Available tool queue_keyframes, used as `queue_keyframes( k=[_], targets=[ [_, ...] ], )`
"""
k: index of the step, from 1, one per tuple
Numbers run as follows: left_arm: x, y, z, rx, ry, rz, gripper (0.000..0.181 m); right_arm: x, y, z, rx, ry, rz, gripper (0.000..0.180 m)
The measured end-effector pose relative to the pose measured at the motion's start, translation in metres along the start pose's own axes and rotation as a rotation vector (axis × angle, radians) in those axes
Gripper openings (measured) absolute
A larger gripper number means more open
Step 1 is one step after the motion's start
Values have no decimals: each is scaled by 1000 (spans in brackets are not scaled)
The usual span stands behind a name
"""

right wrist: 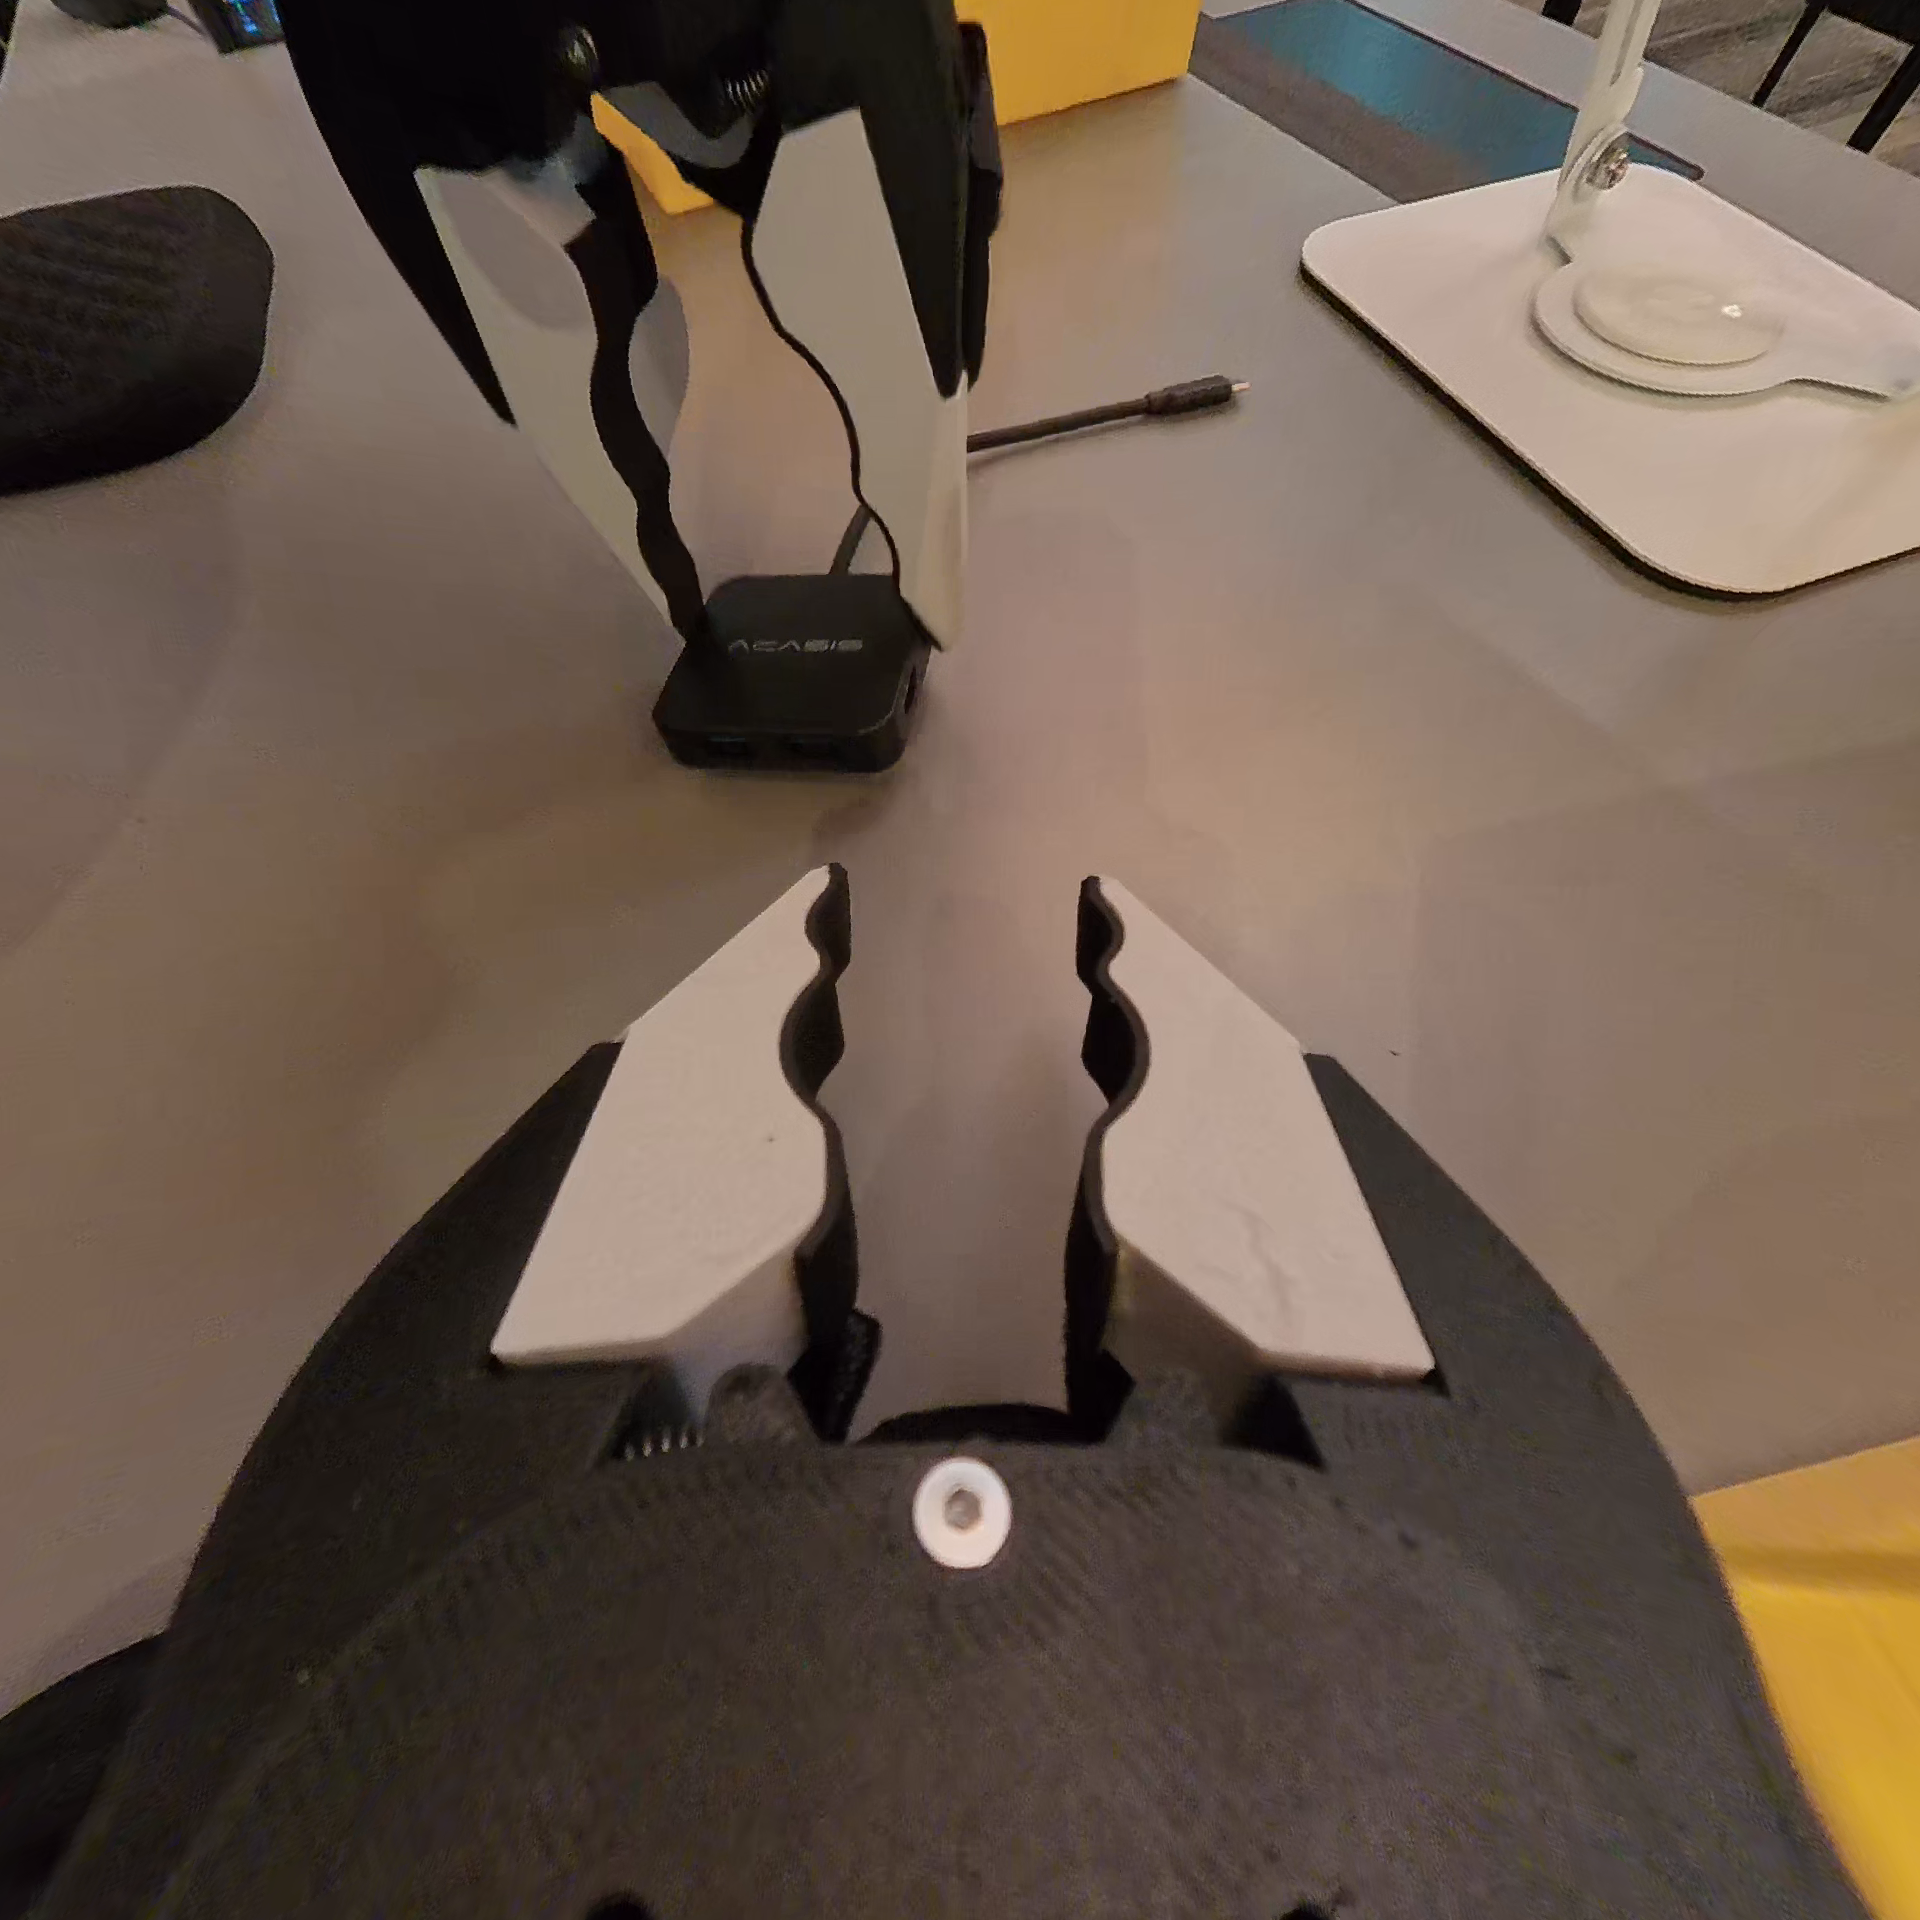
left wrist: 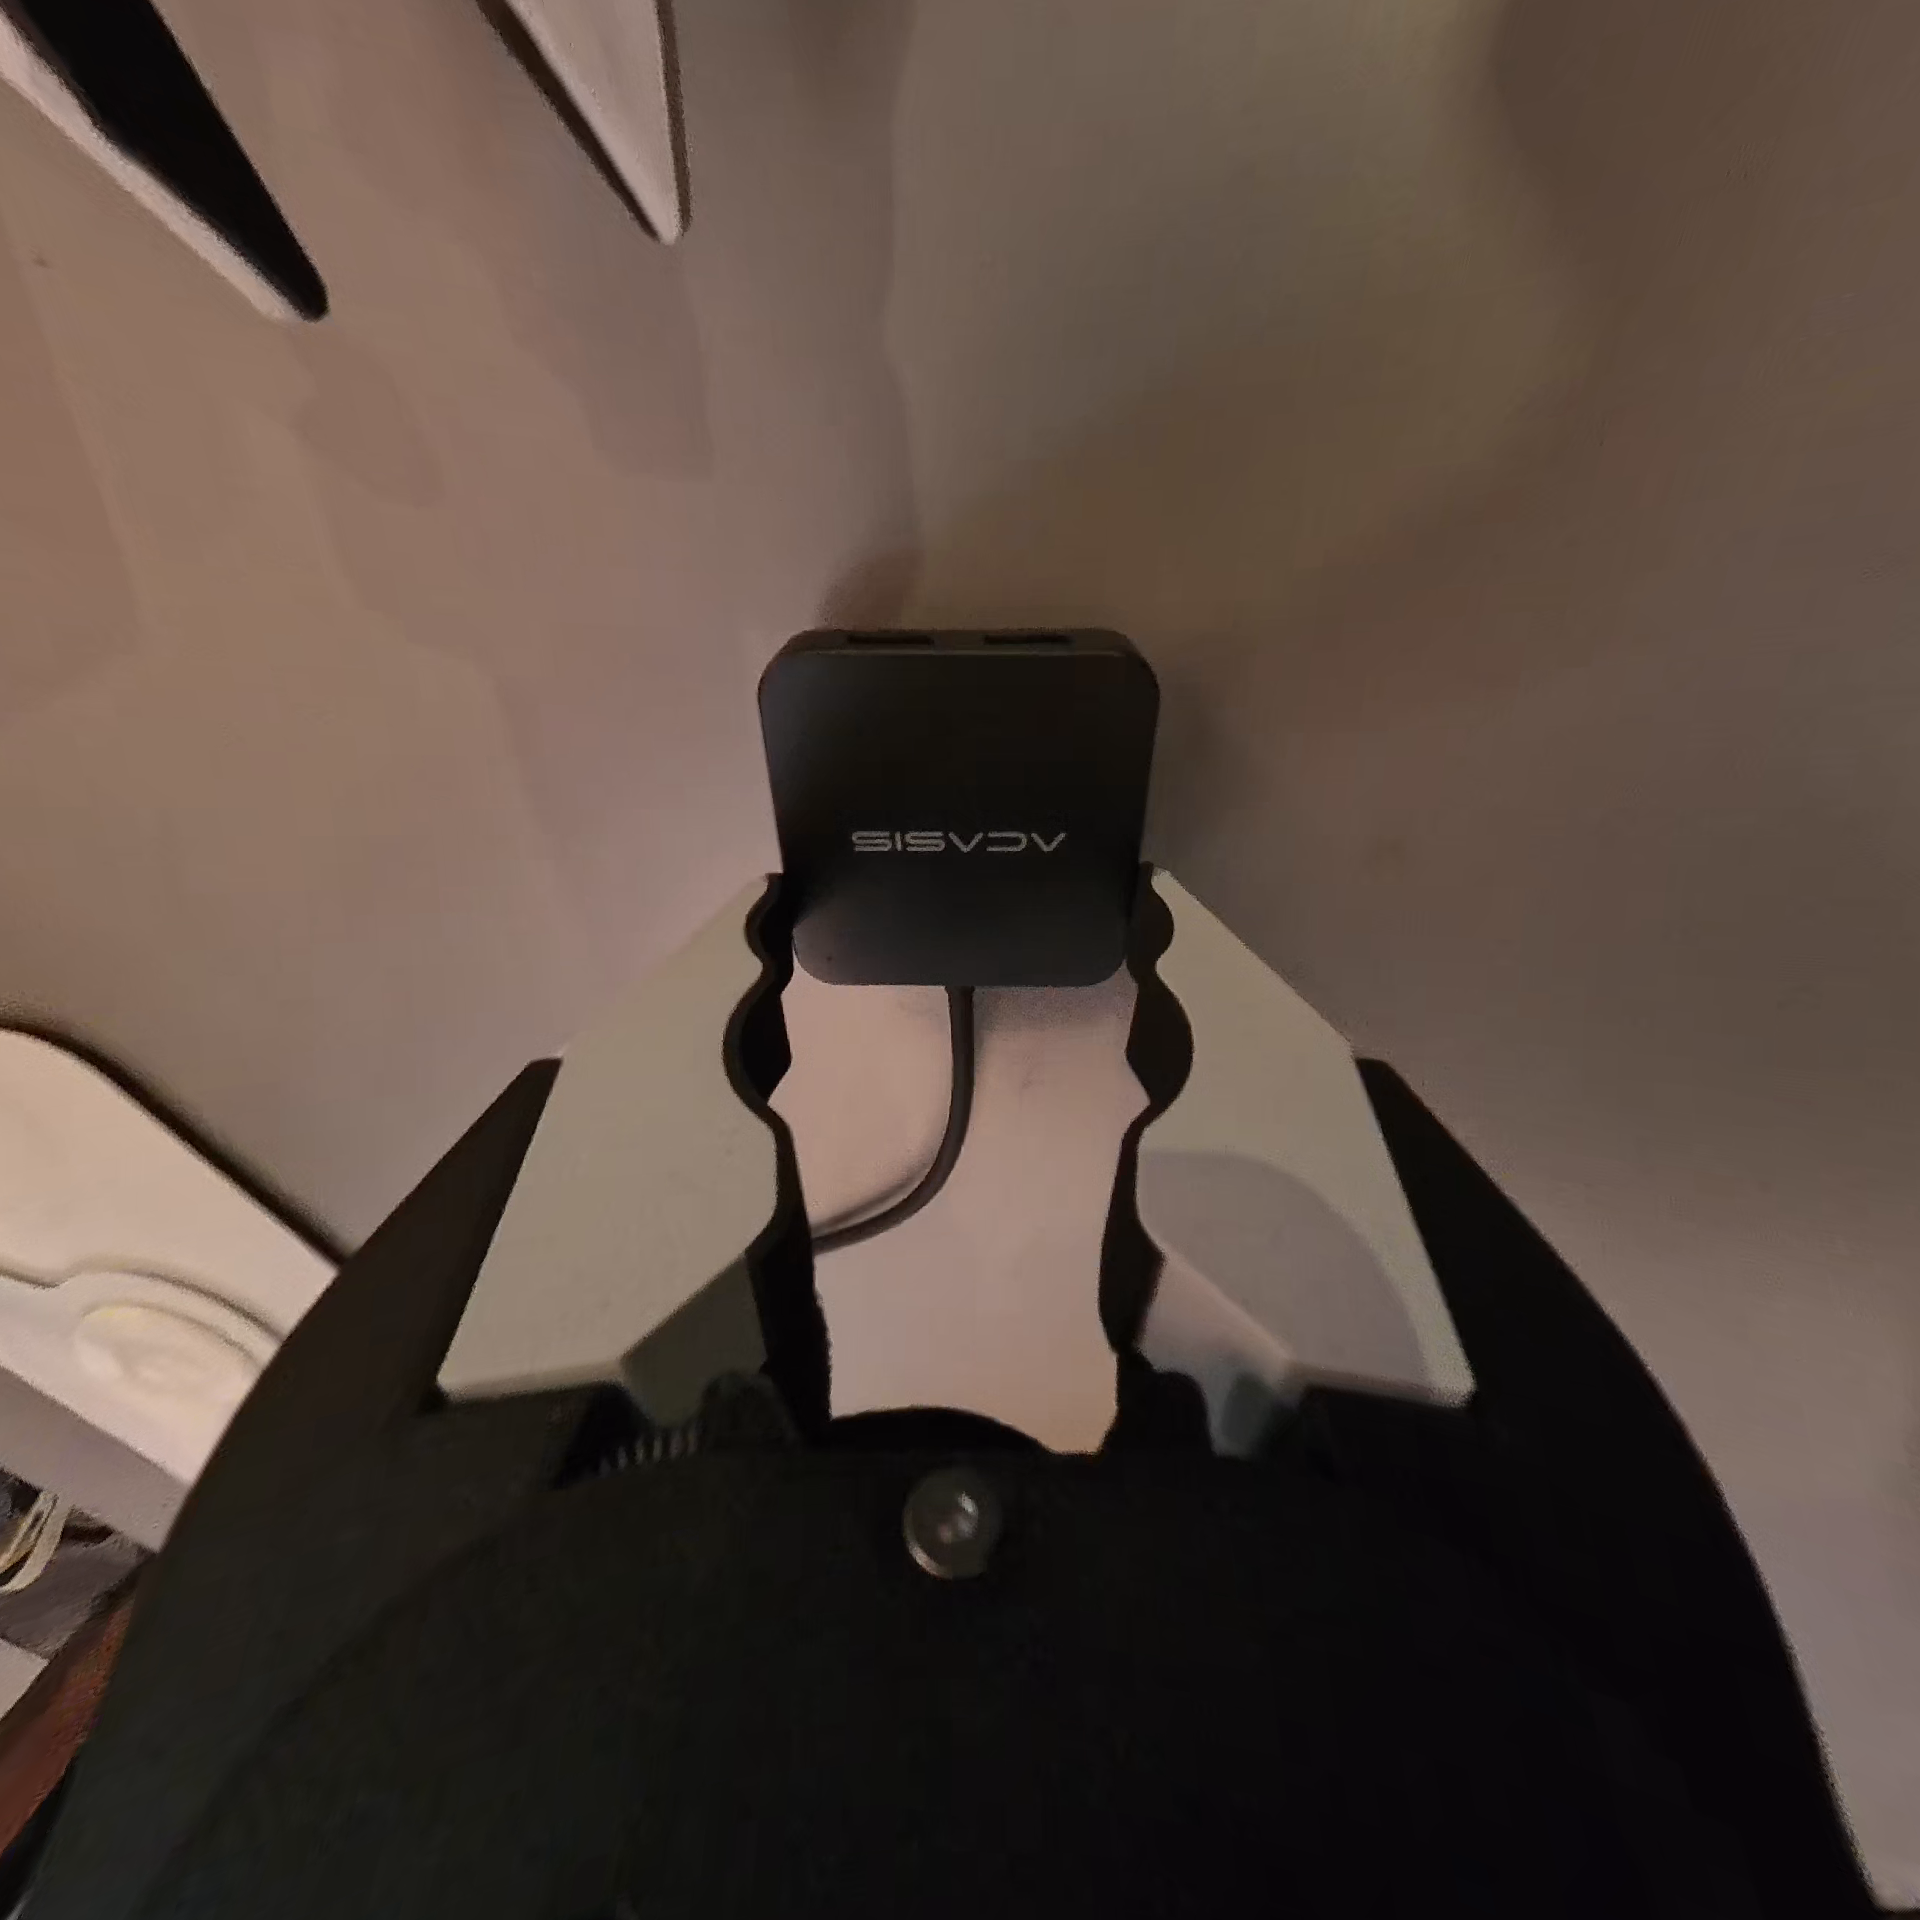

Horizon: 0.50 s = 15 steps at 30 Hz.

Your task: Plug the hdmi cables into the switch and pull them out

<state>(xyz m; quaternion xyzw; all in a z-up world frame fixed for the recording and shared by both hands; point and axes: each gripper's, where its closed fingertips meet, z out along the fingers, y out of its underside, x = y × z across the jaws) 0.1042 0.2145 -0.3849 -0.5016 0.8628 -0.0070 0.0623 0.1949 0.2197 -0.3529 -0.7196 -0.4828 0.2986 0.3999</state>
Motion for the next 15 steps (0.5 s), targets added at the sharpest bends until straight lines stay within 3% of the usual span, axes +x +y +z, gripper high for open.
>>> queue_keyframes(
  k=[10,15],
  targets=[
    [3,-3,7,60,72,-85,63,1,-1,0,3,-3,7,41],
    [-1,-2,7,68,46,-108,73,0,1,1,-8,-4,0,41]
  ],
)
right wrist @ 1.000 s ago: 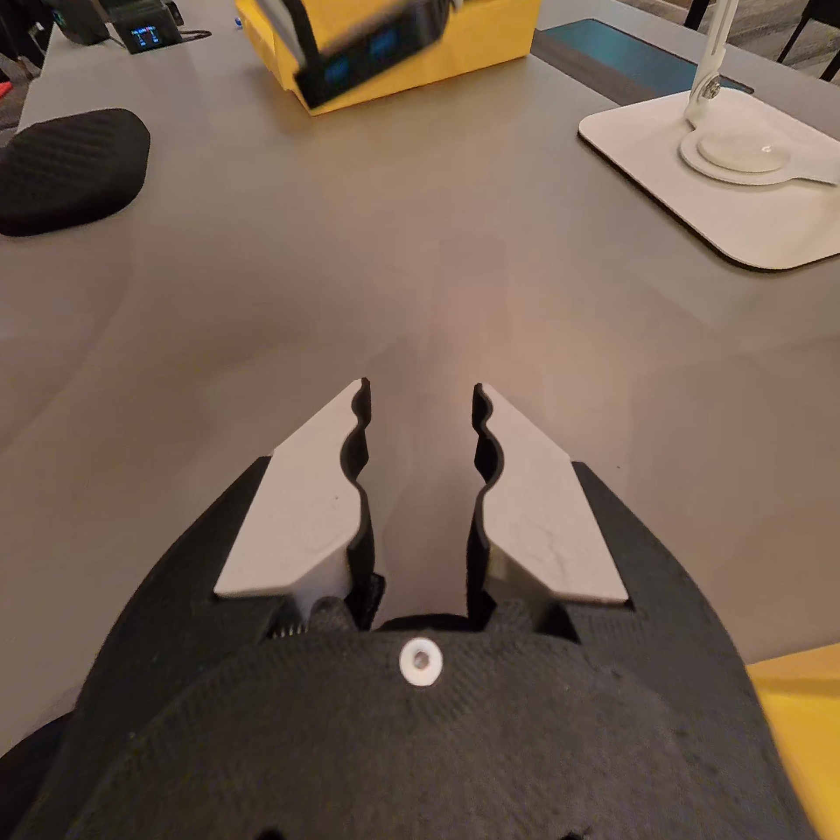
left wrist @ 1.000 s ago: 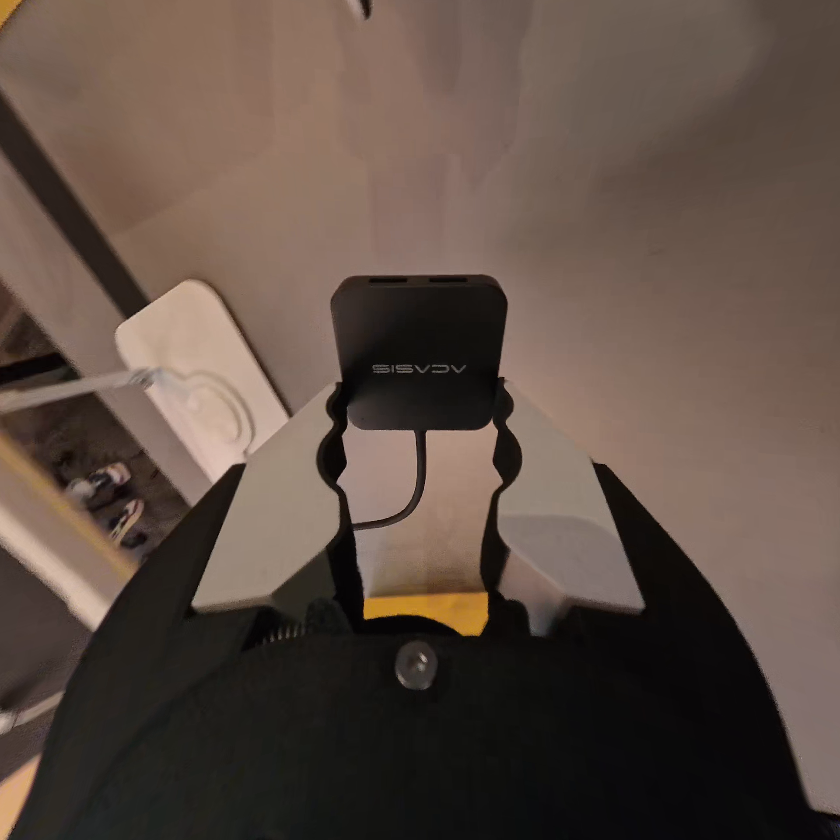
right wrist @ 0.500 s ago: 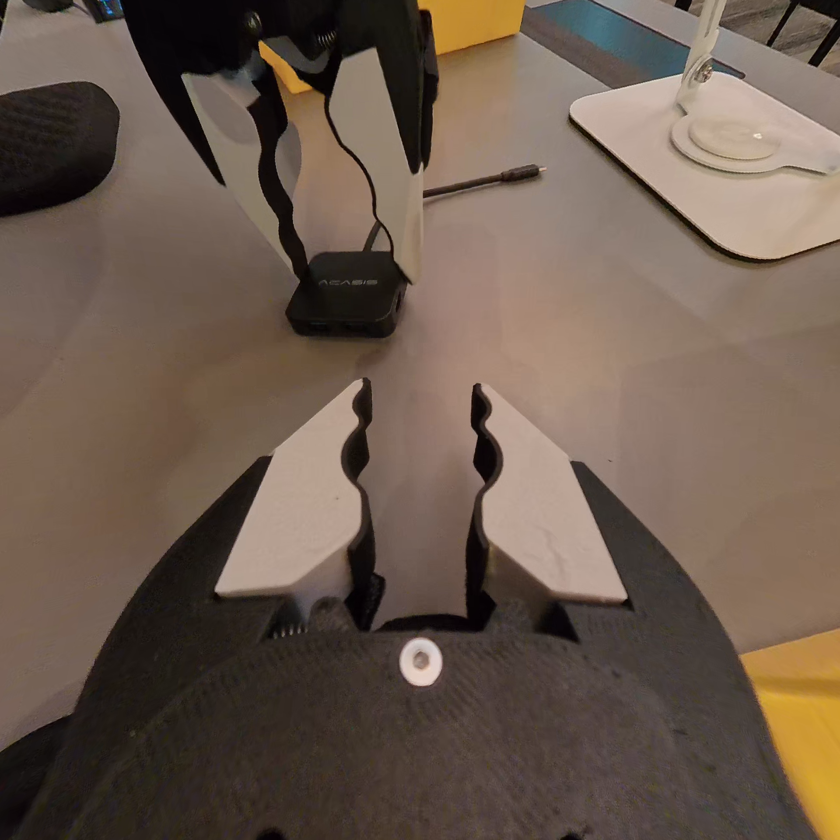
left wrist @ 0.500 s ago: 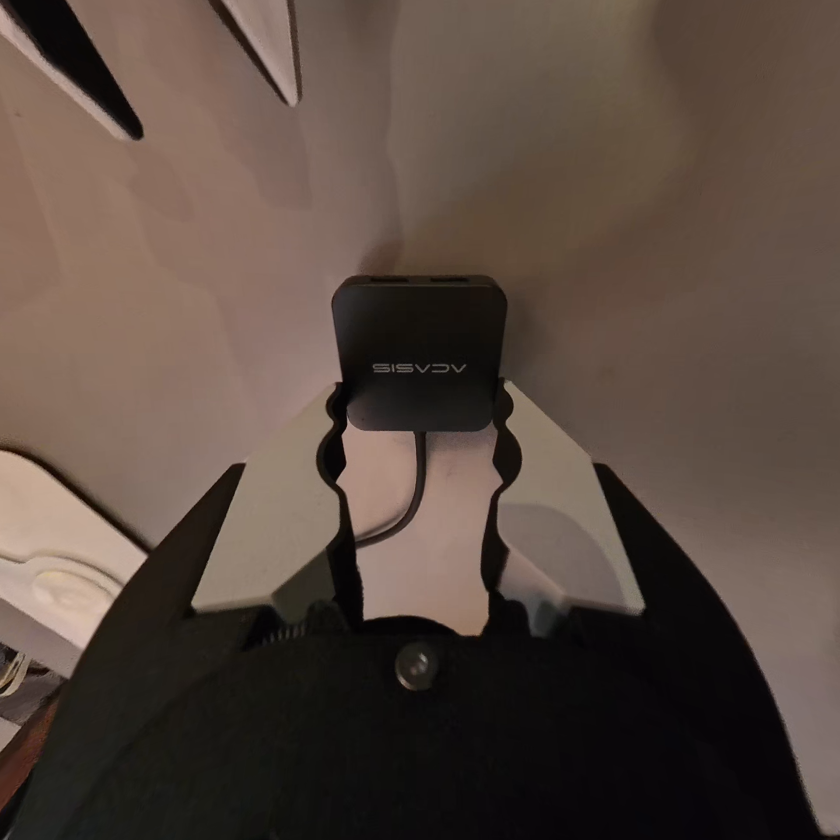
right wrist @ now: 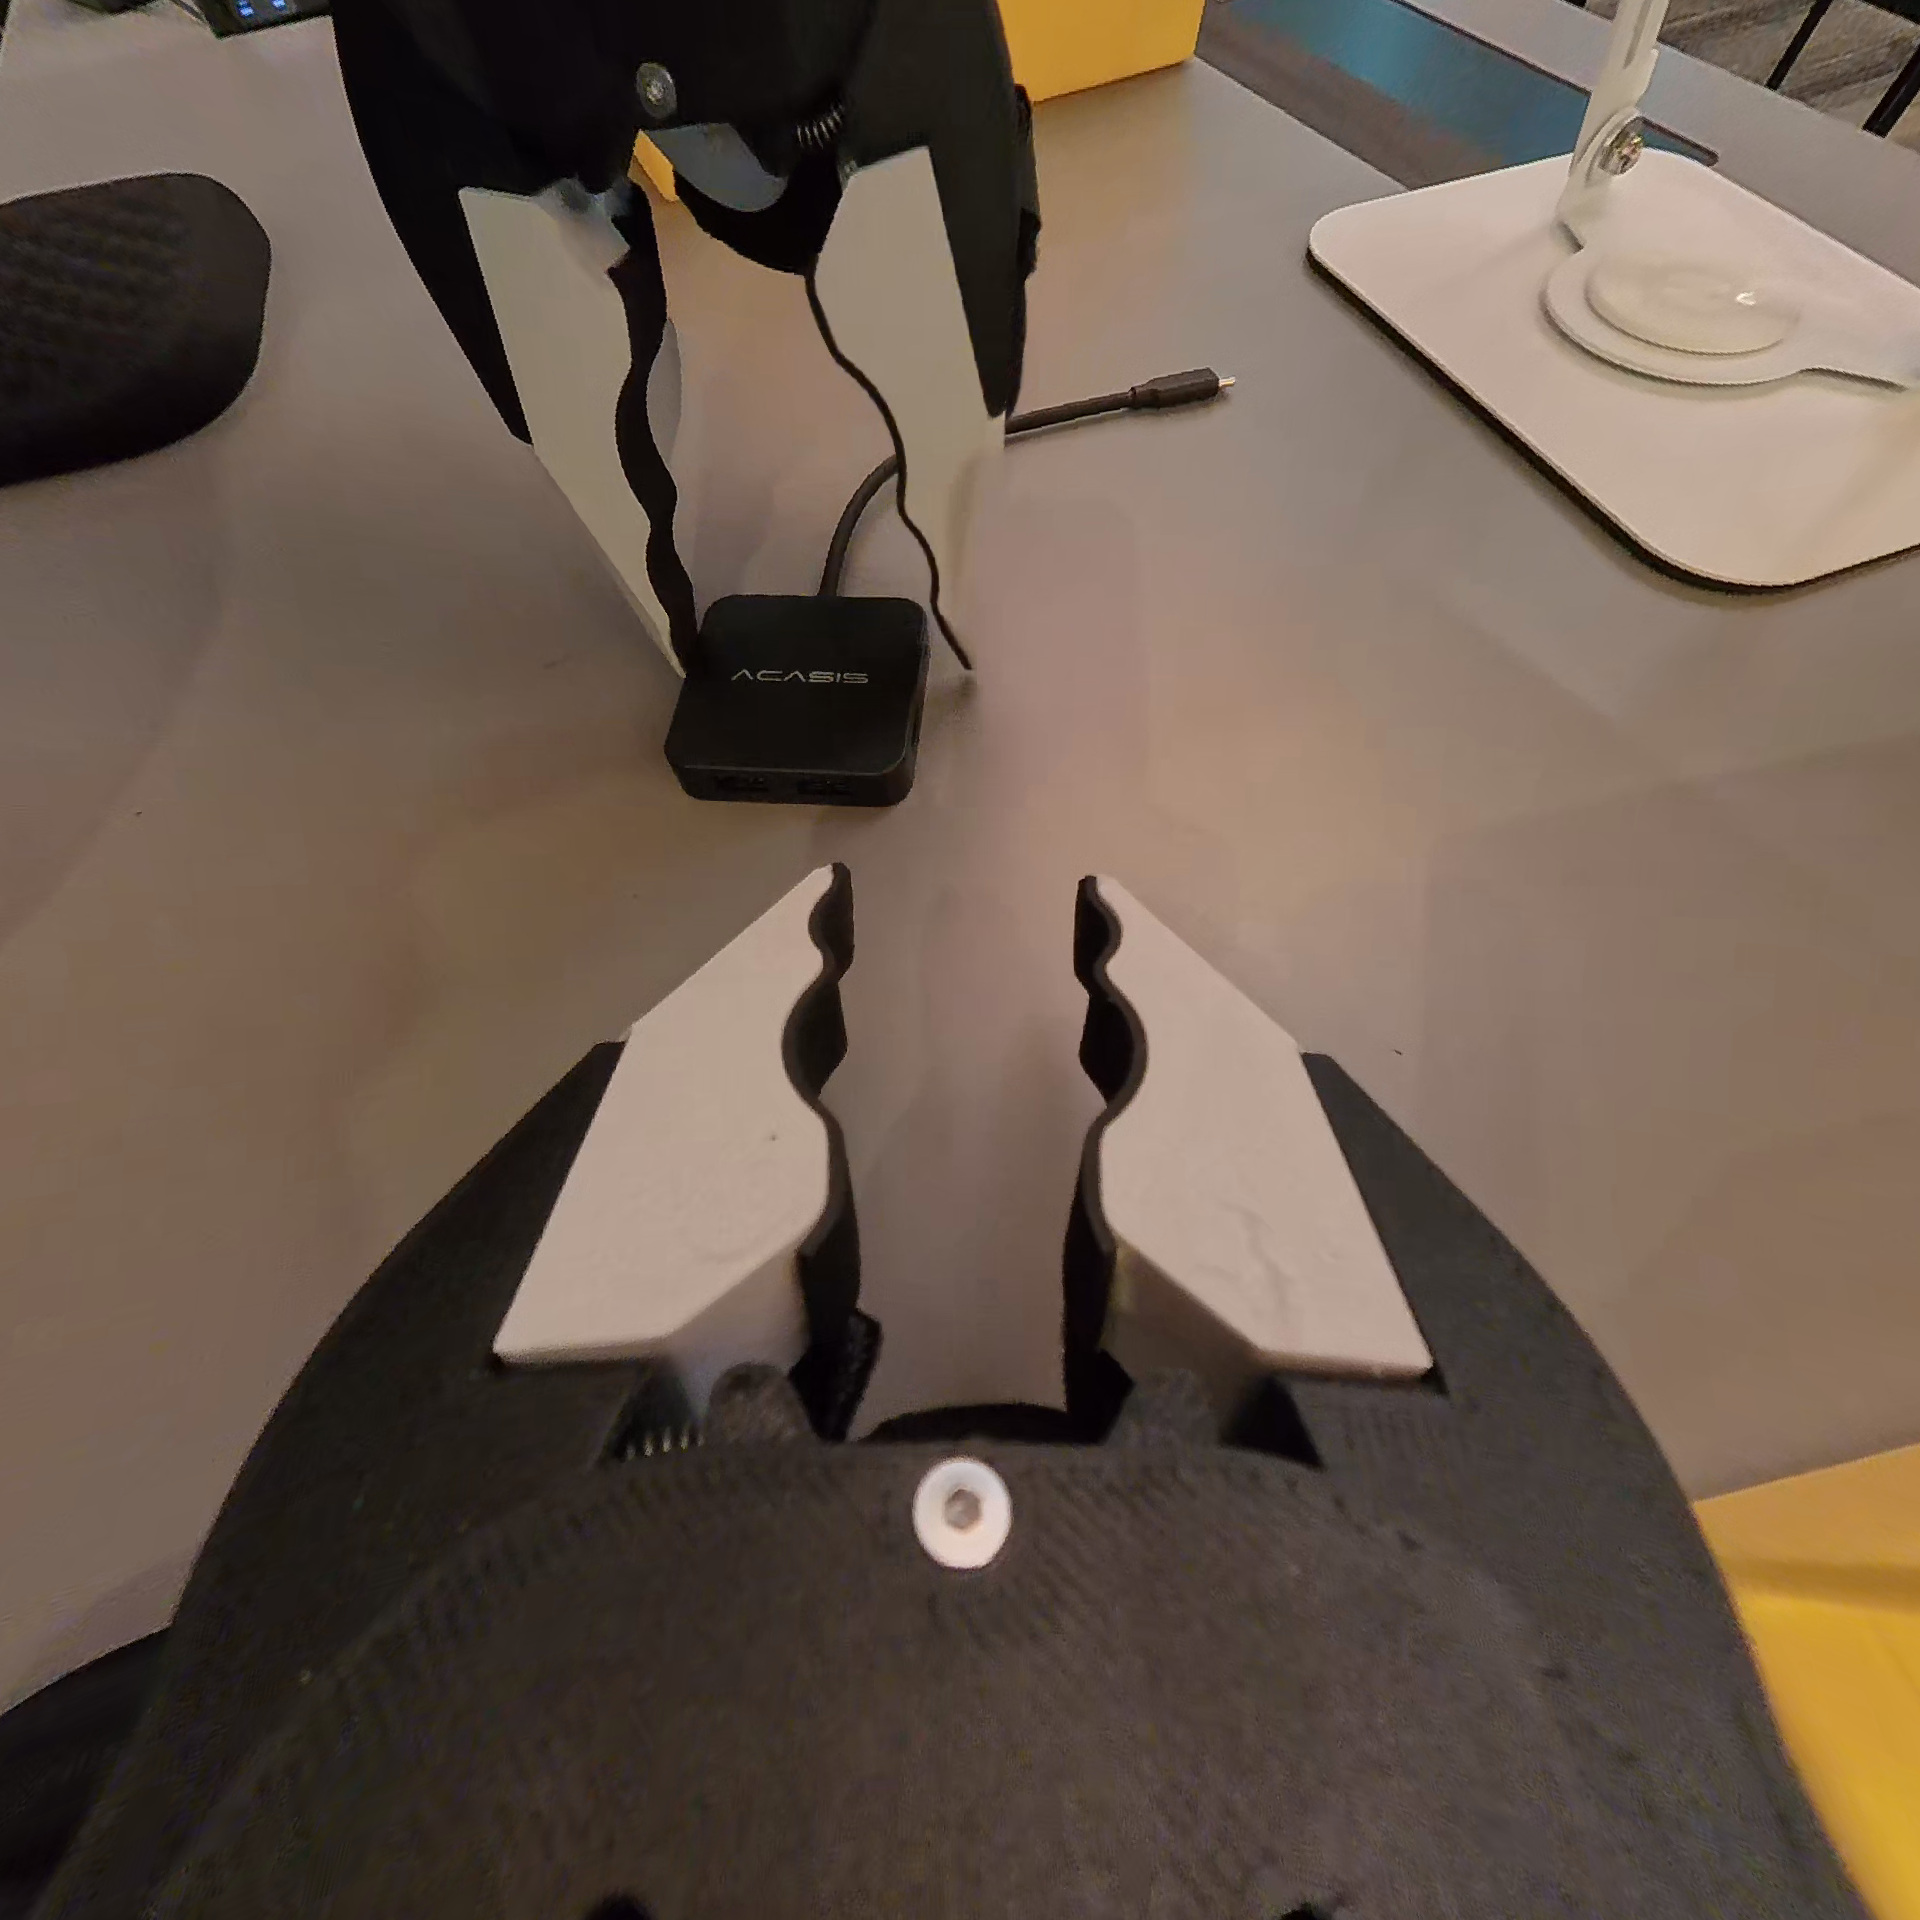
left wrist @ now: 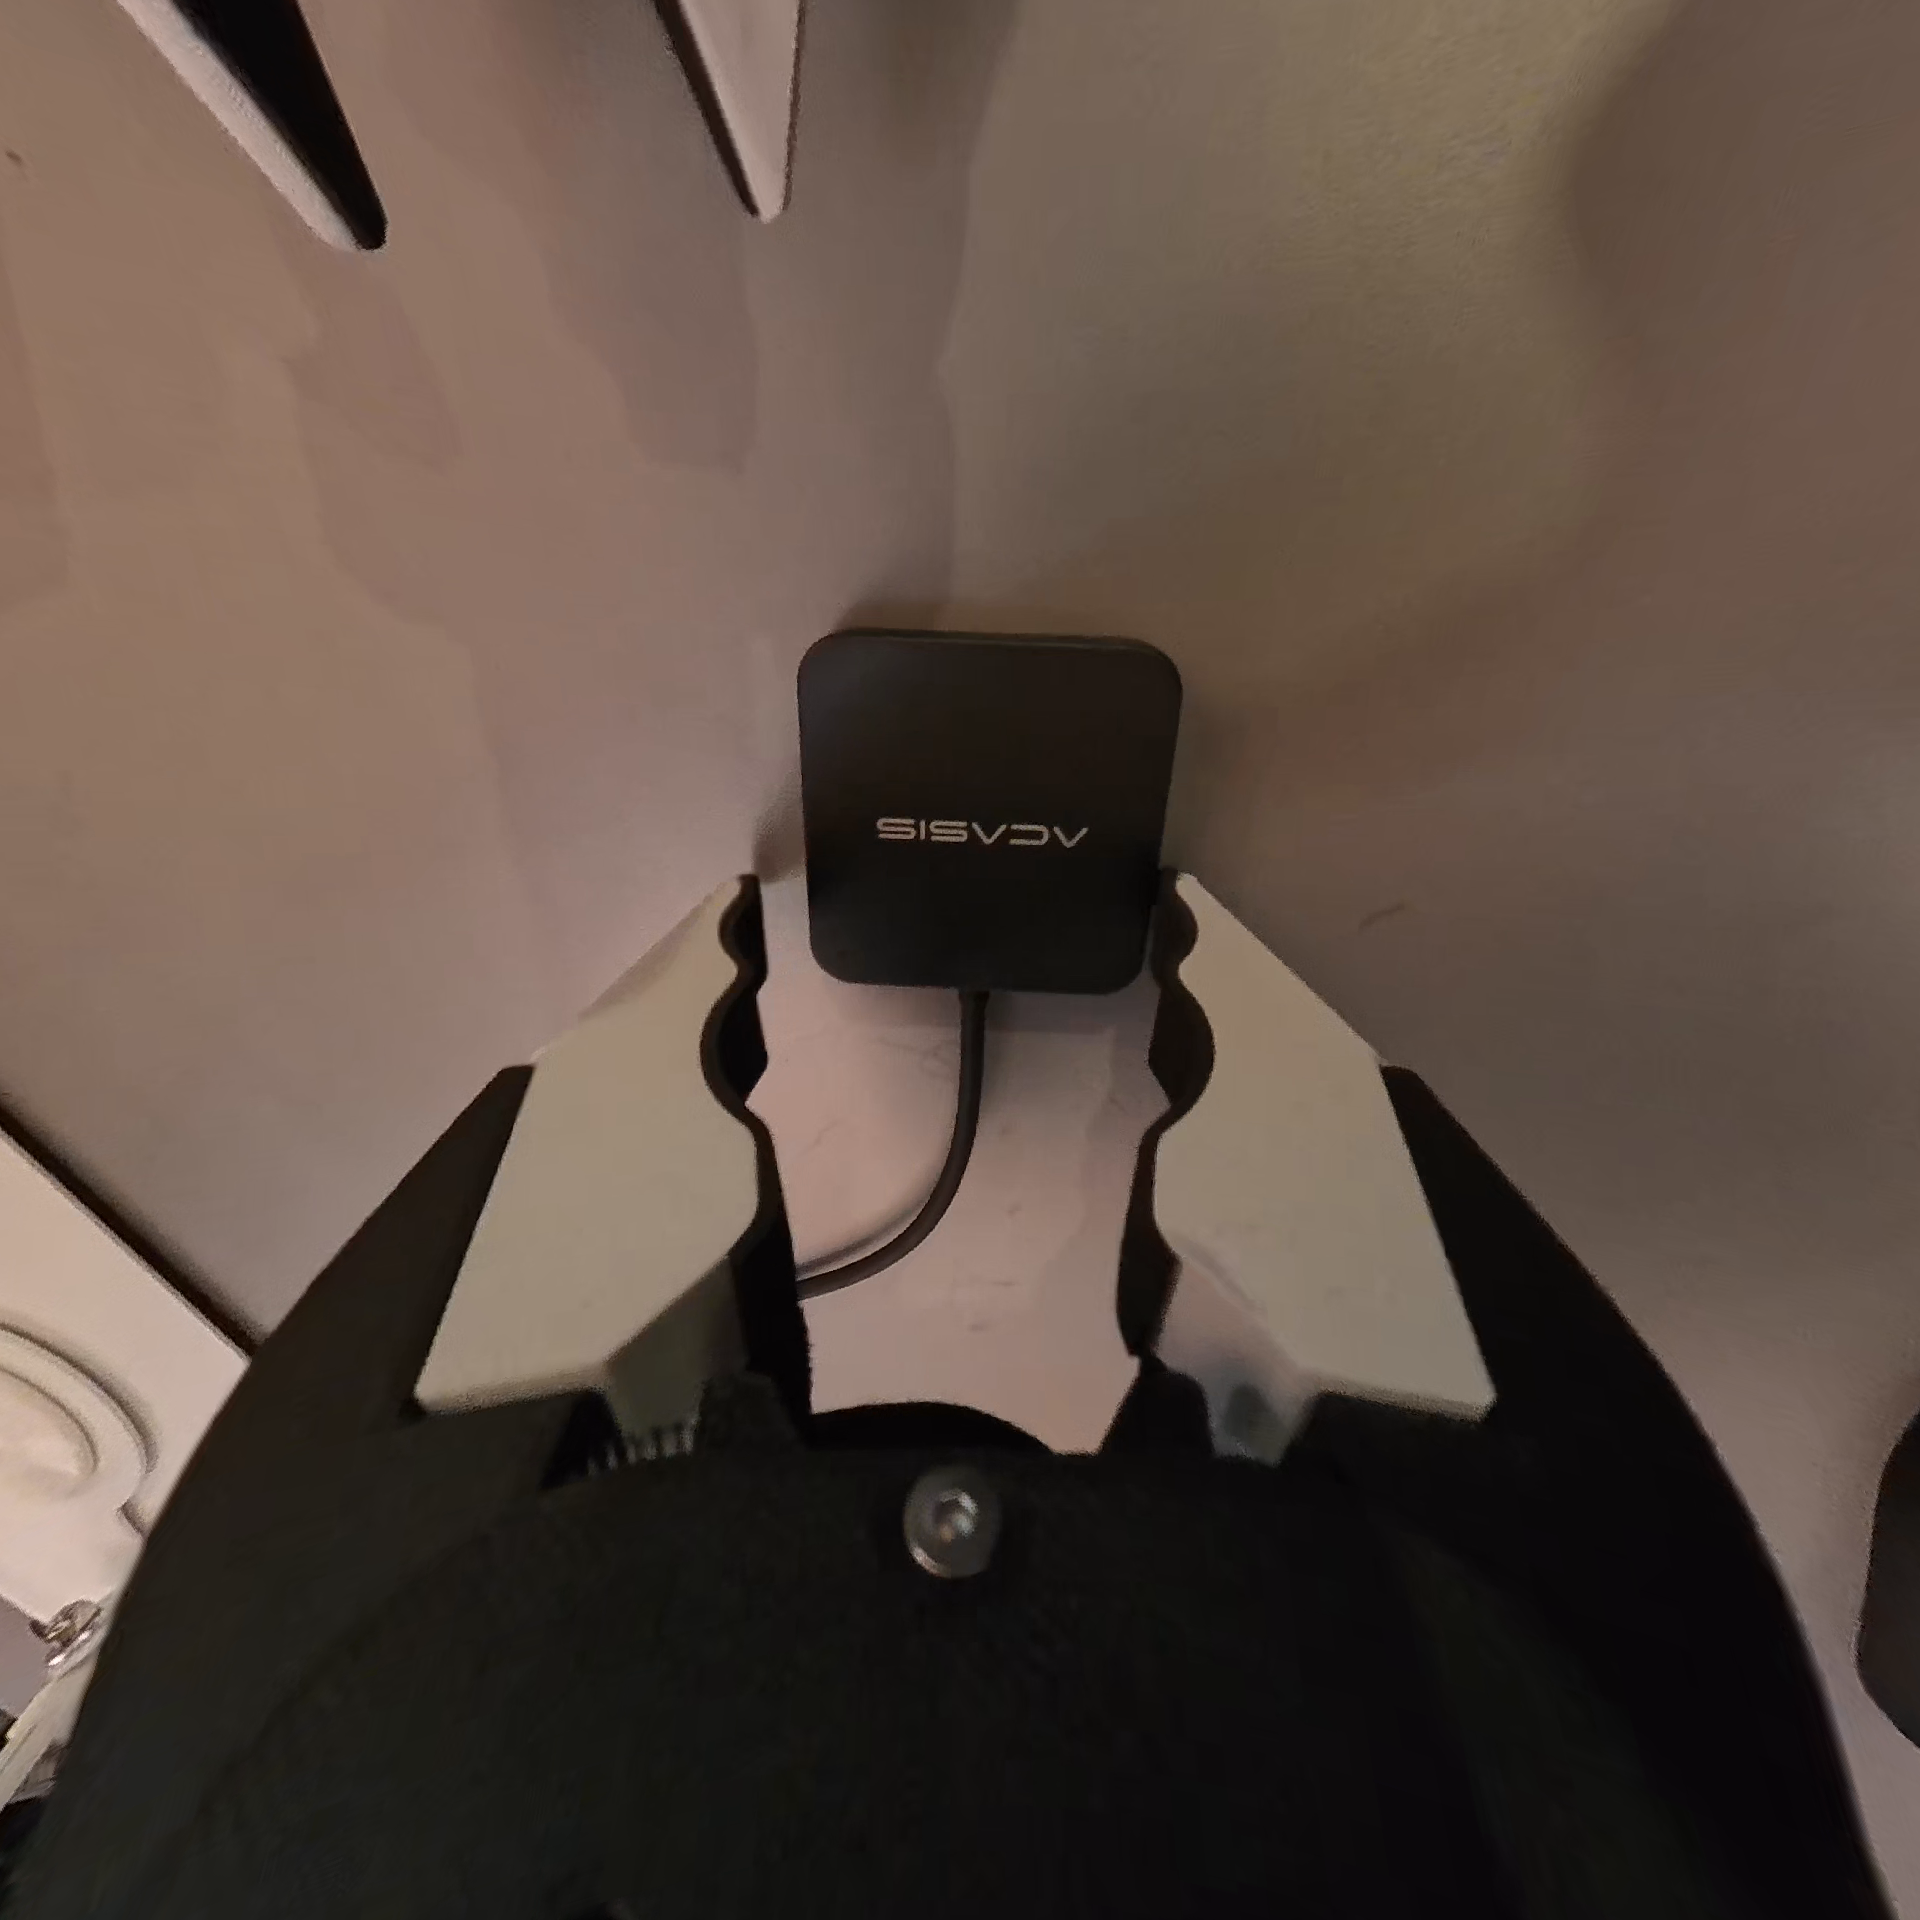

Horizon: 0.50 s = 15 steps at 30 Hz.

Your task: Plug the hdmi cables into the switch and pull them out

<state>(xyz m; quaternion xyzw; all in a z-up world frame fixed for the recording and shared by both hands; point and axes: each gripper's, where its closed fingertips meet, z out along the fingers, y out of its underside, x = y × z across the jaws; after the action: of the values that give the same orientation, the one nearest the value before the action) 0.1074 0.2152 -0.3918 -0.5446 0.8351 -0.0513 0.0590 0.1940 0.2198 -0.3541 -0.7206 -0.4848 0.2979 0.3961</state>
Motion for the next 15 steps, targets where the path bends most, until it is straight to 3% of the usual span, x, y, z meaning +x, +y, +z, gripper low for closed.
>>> queue_keyframes(
  k=[6,9,15],
  targets=[
    [7,-1,3,11,49,-47,95,0,-1,-1,7,-3,7,41],
    [5,-4,-4,40,16,-60,96,0,-1,-1,10,-4,7,41],
    [-11,16,-85,191,-255,-253,79,0,-2,-1,15,-8,6,41]
  ],
)
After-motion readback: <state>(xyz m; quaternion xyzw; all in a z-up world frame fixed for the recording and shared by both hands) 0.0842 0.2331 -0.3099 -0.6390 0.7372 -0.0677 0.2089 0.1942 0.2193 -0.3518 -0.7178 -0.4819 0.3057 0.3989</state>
